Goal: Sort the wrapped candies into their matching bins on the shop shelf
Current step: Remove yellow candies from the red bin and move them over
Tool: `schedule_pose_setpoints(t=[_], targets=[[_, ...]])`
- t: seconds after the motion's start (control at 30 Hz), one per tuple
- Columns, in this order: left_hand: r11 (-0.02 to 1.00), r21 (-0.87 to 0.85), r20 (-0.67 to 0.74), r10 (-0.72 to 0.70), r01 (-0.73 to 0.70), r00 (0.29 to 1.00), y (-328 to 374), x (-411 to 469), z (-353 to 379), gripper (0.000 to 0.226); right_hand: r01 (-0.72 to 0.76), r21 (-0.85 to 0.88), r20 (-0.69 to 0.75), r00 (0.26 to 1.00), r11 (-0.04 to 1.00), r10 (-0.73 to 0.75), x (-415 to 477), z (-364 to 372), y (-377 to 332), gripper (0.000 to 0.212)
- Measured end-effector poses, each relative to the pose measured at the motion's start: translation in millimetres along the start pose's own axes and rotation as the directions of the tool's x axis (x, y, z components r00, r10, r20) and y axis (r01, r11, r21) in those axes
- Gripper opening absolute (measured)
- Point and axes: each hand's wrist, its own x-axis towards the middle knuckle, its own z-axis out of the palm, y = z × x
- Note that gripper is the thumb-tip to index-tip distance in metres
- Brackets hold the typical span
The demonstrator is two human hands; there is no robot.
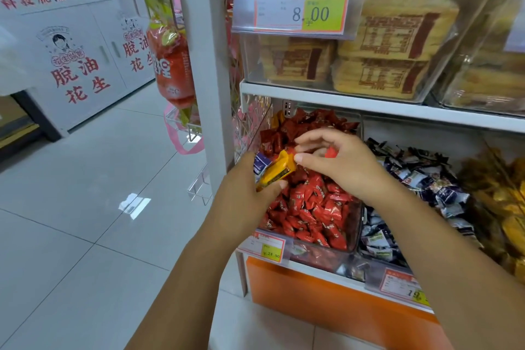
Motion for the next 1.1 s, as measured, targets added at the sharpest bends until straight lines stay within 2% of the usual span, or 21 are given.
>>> schedule_pose_setpoints(t=[0.07,0.13,0.2,0.3,0.4,0.5,0.57,0.67,0.73,0.83,0.93,1.0,1.1], targets=[[0.999,0.008,-0.036,-0.045,0.045,0.998,1.1,-9.5,-7.8,0.026,-0.022,-0.2,-0.089,0.996,0.98,0.005,4.7,-2.5,2.2,0.029],[0.996,0.024,-0.055,-0.083,0.084,0.995,0.4,-21.3,-15.3,0.028,0.013,-0.354,-0.092,0.995,0.935,-0.048,8.4,-1.2,-1.3,0.023],[0.993,0.032,-0.06,-0.113,0.115,0.992,-2.7,-31.8,-24.6,0.027,0.109,-0.408,0.002,0.993,0.907,-0.119,12.5,8.1,-7.3,0.016],[0.989,0.037,-0.064,-0.142,0.144,0.988,-9.4,-38.1,-43.0,0.024,0.225,-0.373,0.196,0.967,0.9,-0.161,12.5,33.1,-15.0,0.02],[0.982,-0.012,-0.075,-0.187,0.187,0.979,-19.3,-38.1,-58.7,0.022,0.262,-0.362,0.337,0.931,0.895,-0.136,11.1,60.7,-11.6,0.023],[0.974,-0.047,-0.065,-0.226,0.223,0.972,-26.7,-36.7,-65.6,0.024,0.338,-0.508,0.444,0.891,0.792,-0.095,13.7,78.1,4.2,0.036],[0.972,-0.064,-0.069,-0.231,0.227,0.971,-29.2,-35.1,-67.5,0.024,0.289,-0.626,0.399,0.917,0.725,-0.021,16.5,76.2,10.0,0.05],[0.97,-0.087,-0.066,-0.233,0.227,0.97,-31.1,-34.4,-67.8,0.023,0.213,-0.707,0.334,0.941,0.675,0.053,19.5,67.4,9.1,0.066],[0.969,-0.086,-0.061,-0.237,0.231,0.97,-31.2,-35.0,-68.1,0.022,0.185,-0.751,0.314,0.945,0.633,0.097,21.2,68.7,6.9,0.068],[0.967,-0.092,-0.061,-0.244,0.238,0.968,-31.4,-35.3,-69.8,0.022,0.161,-0.792,0.242,0.969,0.588,0.06,22.4,78.6,7.4,0.059],[0.965,-0.095,-0.054,-0.249,0.243,0.967,-33.2,-36.1,-70.3,0.022,0.134,-0.77,0.242,0.966,0.624,0.091,25.7,76.8,6.7,0.059],[0.967,-0.091,-0.051,-0.245,0.24,0.968,-34.5,-36.3,-70.0,0.022,0.153,-0.693,0.313,0.944,0.704,0.104,29.4,69.4,0.0,0.056],[0.969,-0.083,-0.049,-0.237,0.233,0.97,-35.1,-35.4,-69.0,0.023,0.196,-0.51,0.359,0.933,0.837,0.0,28.4,66.7,-15.8,0.041]])
